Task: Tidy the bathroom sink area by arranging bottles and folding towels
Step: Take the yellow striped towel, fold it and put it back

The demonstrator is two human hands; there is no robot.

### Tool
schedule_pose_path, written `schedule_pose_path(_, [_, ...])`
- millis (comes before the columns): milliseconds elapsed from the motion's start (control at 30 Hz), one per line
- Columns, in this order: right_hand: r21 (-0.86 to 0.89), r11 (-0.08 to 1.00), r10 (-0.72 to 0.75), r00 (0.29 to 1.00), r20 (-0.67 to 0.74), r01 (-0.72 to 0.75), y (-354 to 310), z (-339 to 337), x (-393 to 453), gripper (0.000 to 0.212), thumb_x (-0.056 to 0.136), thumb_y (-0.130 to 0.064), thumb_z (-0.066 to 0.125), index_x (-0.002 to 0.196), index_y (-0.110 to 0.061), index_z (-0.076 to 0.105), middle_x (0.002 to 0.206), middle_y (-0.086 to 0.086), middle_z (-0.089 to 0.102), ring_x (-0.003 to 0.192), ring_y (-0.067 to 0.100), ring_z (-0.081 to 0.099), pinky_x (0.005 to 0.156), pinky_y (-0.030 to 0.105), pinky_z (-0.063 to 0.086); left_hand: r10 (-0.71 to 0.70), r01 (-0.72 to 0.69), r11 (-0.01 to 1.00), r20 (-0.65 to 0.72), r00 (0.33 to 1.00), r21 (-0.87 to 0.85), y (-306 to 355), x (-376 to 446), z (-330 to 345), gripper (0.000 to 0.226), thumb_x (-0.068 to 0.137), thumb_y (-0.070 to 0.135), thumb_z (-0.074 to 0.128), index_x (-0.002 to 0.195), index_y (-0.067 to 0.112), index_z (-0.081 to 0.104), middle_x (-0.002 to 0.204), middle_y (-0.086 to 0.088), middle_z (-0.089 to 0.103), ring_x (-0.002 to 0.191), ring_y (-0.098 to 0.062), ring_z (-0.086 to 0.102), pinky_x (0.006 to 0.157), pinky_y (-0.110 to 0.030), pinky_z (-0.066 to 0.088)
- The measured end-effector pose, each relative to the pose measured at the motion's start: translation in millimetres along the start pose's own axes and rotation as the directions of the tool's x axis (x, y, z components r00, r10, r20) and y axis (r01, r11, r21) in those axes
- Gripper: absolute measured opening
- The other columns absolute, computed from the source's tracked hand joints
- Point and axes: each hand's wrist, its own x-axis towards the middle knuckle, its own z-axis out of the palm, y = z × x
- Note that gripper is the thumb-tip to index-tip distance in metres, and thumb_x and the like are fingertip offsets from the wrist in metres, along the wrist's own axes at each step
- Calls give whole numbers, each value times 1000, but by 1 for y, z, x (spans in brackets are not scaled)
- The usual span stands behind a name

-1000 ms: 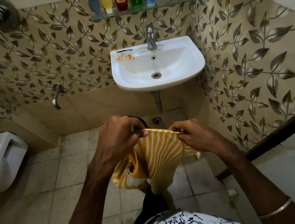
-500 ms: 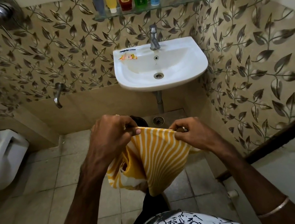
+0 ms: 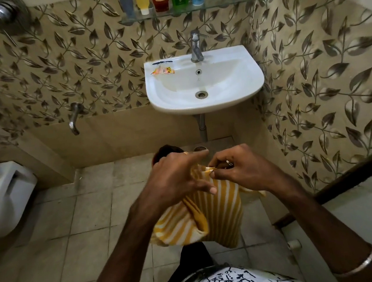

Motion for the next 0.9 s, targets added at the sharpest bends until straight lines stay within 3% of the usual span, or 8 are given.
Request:
schedule_pose_path(100, [9,1000,-17,1000,5,17,2,-3,1,14,86,-24,75,98,-32,75,89,-17,71,84,-3,65,71,25,53,18,-17,1000,-76,997,13,-3,7,8,45,77,51,77,118,34,70,103,6,76,94,-12,69,76,-31,54])
schedule_pose_path(200, [73,997,6,999,33,-9,10,-4,-2,24,88,-21,74,107,-36,69,99,-15,71,92,-1,66,74,24,55,26,-32,999,-168,985,-34,-7,7,8,22,83,40,76,102,27,77,89,5,76,78,-9,67,71,-33,56])
schedule_pose_path(300, [128,988,88,996,-27,-84,23,-6,-8,32,88,-11,72,107,-35,62,100,-9,72,89,3,71,70,30,62,16,-44,994,-251,968,-104,-11,3,3,17,83,33,77,96,22,79,86,5,76,75,-8,67,69,-36,57])
schedule_pose_path(467, [61,993,107,974,-200,-97,45,-15,-15,30,86,-3,71,89,-32,68,88,-11,72,83,-3,68,72,22,58,-33,-21,984,-297,954,-175,-21,-4,-12,15,82,27,79,95,18,79,87,4,77,76,-7,70,67,-39,59])
schedule_pose_path(567, [112,989,115,974,-193,-94,54,-22,-17,15,87,-13,74,92,-26,75,86,-8,74,81,3,70,72,25,59,-45,-14,983,-311,949,-185,-24,-4,-18,16,82,25,79,96,18,79,89,4,78,76,-6,70,68,-38,60])
schedule_pose_path(667, [125,989,102,984,-146,-84,56,-28,-20,14,87,-16,74,95,-27,76,90,-9,75,85,3,69,73,22,57,-70,12,982,-312,948,-186,-27,-2,-23,16,83,23,78,98,18,78,89,3,77,76,-6,70,70,-37,60])
schedule_pose_path(767, [48,999,32,984,-173,-24,56,-30,-20,26,86,-4,73,90,-30,74,90,-11,73,86,0,67,72,14,51,-91,37,983,-306,948,-177,-31,-2,-24,16,84,22,77,99,17,78,90,2,77,78,-8,70,71,-38,60])
schedule_pose_path(900, [188,973,-80,959,-270,135,56,-26,-19,33,79,14,70,74,-19,74,89,-3,74,88,12,71,81,27,58,-78,27,986,-313,947,-163,-30,-2,-21,16,83,24,78,98,19,79,90,4,77,79,-7,70,72,-35,59])
